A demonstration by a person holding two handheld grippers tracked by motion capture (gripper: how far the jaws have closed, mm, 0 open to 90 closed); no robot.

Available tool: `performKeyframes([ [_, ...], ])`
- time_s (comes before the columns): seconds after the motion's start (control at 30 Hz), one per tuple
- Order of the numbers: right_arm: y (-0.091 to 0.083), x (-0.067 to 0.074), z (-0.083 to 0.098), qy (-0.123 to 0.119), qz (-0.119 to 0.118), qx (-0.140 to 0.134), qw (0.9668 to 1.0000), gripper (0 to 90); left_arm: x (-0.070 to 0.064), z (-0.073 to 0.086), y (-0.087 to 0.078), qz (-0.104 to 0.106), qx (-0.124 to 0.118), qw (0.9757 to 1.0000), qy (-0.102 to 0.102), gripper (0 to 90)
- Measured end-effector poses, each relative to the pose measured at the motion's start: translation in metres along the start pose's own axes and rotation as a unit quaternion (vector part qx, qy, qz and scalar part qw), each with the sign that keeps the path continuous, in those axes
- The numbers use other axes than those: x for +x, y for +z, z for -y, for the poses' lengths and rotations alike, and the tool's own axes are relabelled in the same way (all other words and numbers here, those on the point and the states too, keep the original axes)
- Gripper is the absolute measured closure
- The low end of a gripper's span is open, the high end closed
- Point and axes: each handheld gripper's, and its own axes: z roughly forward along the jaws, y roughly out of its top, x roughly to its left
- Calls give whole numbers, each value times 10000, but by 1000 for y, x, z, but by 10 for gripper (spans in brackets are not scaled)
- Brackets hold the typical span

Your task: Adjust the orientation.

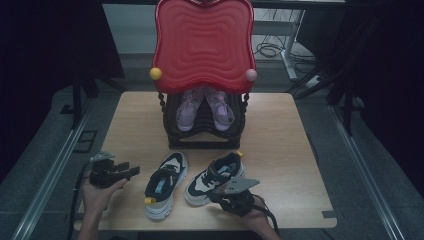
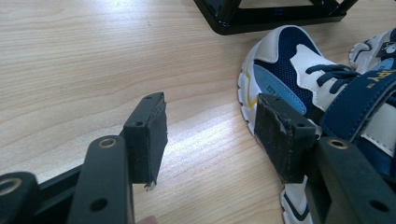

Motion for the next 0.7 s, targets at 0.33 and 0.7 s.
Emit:
performKeyframes([
  [0.33, -50, -32, -16, 343, 497, -589, 9964, 895, -2, 1, 6, 197, 138, 9997, -6, 431],
  [0.7, -66, -99, -40, 594, 1016, -774, 9900, 897, -6, 0, 6, 345, 132, 9993, -12, 417],
])
